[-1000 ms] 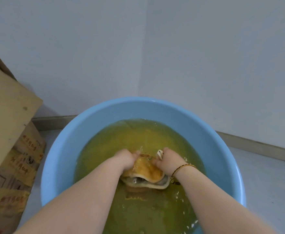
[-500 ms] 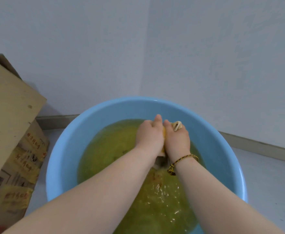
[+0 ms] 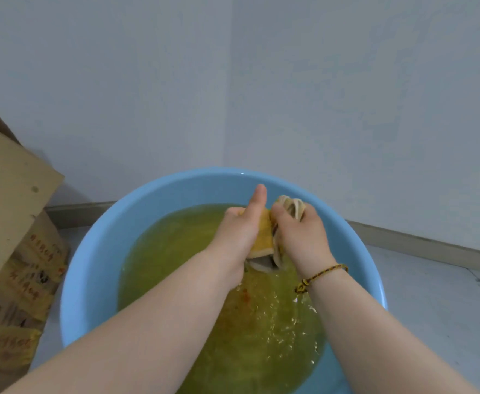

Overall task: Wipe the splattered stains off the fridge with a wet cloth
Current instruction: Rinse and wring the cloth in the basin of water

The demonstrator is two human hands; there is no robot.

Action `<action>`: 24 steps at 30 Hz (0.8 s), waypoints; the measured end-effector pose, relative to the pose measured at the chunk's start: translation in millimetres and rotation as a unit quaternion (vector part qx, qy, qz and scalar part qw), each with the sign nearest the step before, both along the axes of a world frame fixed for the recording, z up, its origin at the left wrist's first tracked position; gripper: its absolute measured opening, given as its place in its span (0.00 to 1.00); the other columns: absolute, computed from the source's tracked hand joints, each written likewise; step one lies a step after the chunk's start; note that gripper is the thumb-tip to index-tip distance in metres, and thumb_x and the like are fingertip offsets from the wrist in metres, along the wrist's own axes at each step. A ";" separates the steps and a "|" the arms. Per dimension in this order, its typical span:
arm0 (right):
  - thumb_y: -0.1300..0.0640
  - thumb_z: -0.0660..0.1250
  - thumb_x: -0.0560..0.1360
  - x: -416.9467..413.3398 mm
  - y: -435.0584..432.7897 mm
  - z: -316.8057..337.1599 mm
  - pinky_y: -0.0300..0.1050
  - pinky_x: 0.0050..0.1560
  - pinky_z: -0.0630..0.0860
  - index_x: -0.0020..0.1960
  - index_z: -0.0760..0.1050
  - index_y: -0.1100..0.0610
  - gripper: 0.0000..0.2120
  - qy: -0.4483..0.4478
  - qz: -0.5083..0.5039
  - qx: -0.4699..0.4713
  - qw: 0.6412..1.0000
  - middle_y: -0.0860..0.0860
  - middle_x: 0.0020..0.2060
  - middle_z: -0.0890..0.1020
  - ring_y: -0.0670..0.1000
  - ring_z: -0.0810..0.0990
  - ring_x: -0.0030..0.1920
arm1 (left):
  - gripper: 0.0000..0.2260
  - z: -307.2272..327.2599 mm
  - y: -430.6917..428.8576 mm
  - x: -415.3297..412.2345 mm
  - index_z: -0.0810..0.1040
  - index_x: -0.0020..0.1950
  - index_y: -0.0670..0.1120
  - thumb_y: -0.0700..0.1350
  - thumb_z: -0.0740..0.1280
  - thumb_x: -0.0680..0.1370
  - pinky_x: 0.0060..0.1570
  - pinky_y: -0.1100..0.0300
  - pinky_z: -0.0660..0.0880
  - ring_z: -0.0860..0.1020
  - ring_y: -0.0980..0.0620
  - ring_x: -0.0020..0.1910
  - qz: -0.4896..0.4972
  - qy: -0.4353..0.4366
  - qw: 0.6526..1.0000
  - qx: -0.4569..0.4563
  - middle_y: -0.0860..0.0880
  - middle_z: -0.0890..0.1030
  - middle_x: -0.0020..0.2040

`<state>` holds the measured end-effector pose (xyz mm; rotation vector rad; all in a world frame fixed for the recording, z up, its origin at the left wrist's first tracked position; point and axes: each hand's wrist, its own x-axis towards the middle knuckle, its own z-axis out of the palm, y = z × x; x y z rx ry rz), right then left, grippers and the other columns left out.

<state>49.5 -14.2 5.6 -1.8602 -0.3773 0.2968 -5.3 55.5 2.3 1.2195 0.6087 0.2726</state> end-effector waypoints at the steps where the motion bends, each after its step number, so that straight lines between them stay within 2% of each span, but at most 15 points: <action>1: 0.57 0.64 0.74 -7.5 -3.0 1.6 0.31 0.36 0.69 0.45 0.70 0.55 0.04 -0.053 0.048 -0.010 0.997 0.48 0.36 0.73 0.45 0.72 0.36 | 0.36 1.7 0.1 0.1 0.72 0.52 0.40 0.70 0.68 0.62 0.39 0.58 0.73 0.76 0.48 0.39 -0.001 -0.006 1.000 -0.016 0.42 0.77 0.44; 2: 0.58 0.65 0.72 -13.7 -5.9 0.6 0.28 0.38 0.69 0.50 0.71 0.55 0.07 -0.117 0.112 -0.023 0.987 0.48 0.41 0.74 0.45 0.73 0.40 | 0.43 2.8 0.7 0.8 0.72 0.57 0.38 0.69 0.71 0.56 0.35 0.60 0.73 0.77 0.47 0.39 0.002 -0.013 1.000 -0.027 0.40 0.79 0.47; 3: 0.61 0.66 0.70 -19.6 -10.2 -2.8 0.29 0.44 0.69 0.56 0.71 0.55 0.15 -0.174 0.179 -0.049 0.967 0.46 0.45 0.73 0.45 0.73 0.45 | 0.46 2.4 1.5 1.5 0.70 0.61 0.38 0.66 0.72 0.53 0.34 0.61 0.72 0.78 0.47 0.39 0.016 -0.019 0.999 -0.026 0.40 0.79 0.48; 4: 0.63 0.66 0.68 -24.9 -16.0 -5.1 0.31 0.52 0.68 0.62 0.69 0.56 0.23 -0.215 0.228 -0.080 0.946 0.44 0.48 0.70 0.44 0.70 0.50 | 0.44 1.2 3.3 1.2 0.70 0.63 0.37 0.62 0.74 0.55 0.35 0.61 0.72 0.77 0.47 0.40 0.034 -0.024 0.999 -0.014 0.40 0.79 0.48; 6: 0.61 0.66 0.67 -28.5 -26.2 -11.3 0.40 0.60 0.67 0.68 0.64 0.54 0.30 -0.316 0.231 -0.123 0.912 0.45 0.52 0.70 0.46 0.68 0.54 | 0.27 0.1 9.1 -2.4 0.74 0.59 0.39 0.53 0.74 0.66 0.37 0.60 0.72 0.76 0.47 0.40 0.069 -0.027 0.997 0.018 0.43 0.78 0.44; 8: 0.51 0.65 0.65 -23.1 -33.3 -17.0 0.47 0.63 0.65 0.70 0.59 0.50 0.35 -0.418 0.151 -0.141 0.884 0.51 0.60 0.72 0.48 0.66 0.60 | 0.09 3.9 11.8 -5.6 0.78 0.45 0.44 0.50 0.69 0.73 0.37 0.60 0.73 0.77 0.48 0.36 0.081 -0.018 0.994 0.074 0.46 0.78 0.37; 10: 0.47 0.70 0.66 -18.6 -31.9 -17.9 0.44 0.70 0.49 0.71 0.42 0.43 0.45 -0.404 0.132 -0.164 0.890 0.51 0.72 0.55 0.41 0.50 0.69 | 0.11 9.1 9.9 -8.0 0.75 0.35 0.46 0.49 0.67 0.74 0.38 0.59 0.72 0.75 0.49 0.33 0.075 -0.028 0.989 0.128 0.47 0.77 0.32; 11: 0.48 0.72 0.66 -18.8 -29.6 -18.3 0.40 0.71 0.44 0.67 0.35 0.44 0.49 -0.375 0.163 -0.175 0.896 0.48 0.72 0.47 0.39 0.43 0.69 | 0.13 11.7 7.5 -8.1 0.74 0.32 0.46 0.49 0.67 0.75 0.38 0.59 0.71 0.75 0.49 0.33 0.066 -0.031 0.987 0.145 0.47 0.76 0.31; 13: 0.50 0.74 0.66 -22.2 -22.5 -17.3 0.36 0.71 0.45 0.63 0.31 0.46 0.51 -0.340 0.184 -0.167 0.907 0.48 0.73 0.46 0.38 0.41 0.69 | 0.16 14.2 1.8 -7.8 0.70 0.30 0.46 0.50 0.66 0.75 0.36 0.59 0.69 0.73 0.50 0.32 0.055 -0.014 0.987 0.149 0.47 0.74 0.30; 15: 0.51 0.72 0.68 -23.3 -17.6 -19.5 0.31 0.64 0.54 0.69 0.34 0.48 0.49 -0.315 0.163 -0.155 0.922 0.51 0.72 0.56 0.42 0.52 0.72 | 0.17 15.1 -1.3 -8.4 0.69 0.31 0.45 0.52 0.64 0.76 0.35 0.59 0.68 0.73 0.48 0.33 0.069 0.006 0.989 0.129 0.47 0.73 0.32; 17: 0.50 0.68 0.71 -20.1 -14.3 -17.8 0.31 0.54 0.62 0.74 0.47 0.52 0.40 -0.305 0.136 -0.185 0.924 0.50 0.67 0.64 0.46 0.63 0.67 | 0.18 13.5 -1.4 -7.0 0.68 0.31 0.45 0.54 0.62 0.77 0.37 0.59 0.69 0.73 0.48 0.34 0.062 0.017 0.989 0.135 0.46 0.73 0.32; 19: 0.50 0.64 0.74 -11.1 -13.5 -18.8 0.38 0.47 0.65 0.68 0.60 0.53 0.26 -0.307 0.099 -0.255 0.912 0.49 0.62 0.70 0.49 0.70 0.61 | 0.18 14.9 -5.5 -7.4 0.71 0.34 0.43 0.56 0.61 0.76 0.37 0.60 0.68 0.74 0.49 0.35 0.040 0.014 0.992 0.119 0.44 0.74 0.35; 21: 0.54 0.60 0.76 -7.1 -13.8 -14.2 0.41 0.42 0.65 0.60 0.65 0.55 0.14 -0.345 0.053 -0.328 0.878 0.51 0.55 0.74 0.52 0.74 0.55 | 0.24 13.8 -12.4 -4.4 0.75 0.50 0.39 0.61 0.64 0.72 0.39 0.62 0.68 0.77 0.48 0.42 0.038 0.009 0.999 0.035 0.40 0.78 0.45; 22: 0.57 0.61 0.74 -7.0 -13.1 -13.7 0.42 0.38 0.65 0.56 0.66 0.56 0.11 -0.395 0.029 -0.340 0.853 0.52 0.51 0.75 0.54 0.76 0.50 | 0.27 16.7 -16.5 -4.0 0.73 0.54 0.41 0.63 0.67 0.69 0.37 0.62 0.68 0.76 0.48 0.41 0.033 0.021 0.998 -0.042 0.42 0.79 0.45; 24: 0.63 0.68 0.60 -13.9 -10.8 -14.8 0.39 0.28 0.61 0.45 0.67 0.58 0.16 -0.495 0.009 -0.327 0.805 0.52 0.35 0.77 0.53 0.77 0.33 | 0.23 19.1 -16.0 0.6 0.71 0.47 0.47 0.62 0.71 0.65 0.33 0.61 0.66 0.71 0.51 0.32 0.061 0.023 0.985 -0.158 0.48 0.74 0.36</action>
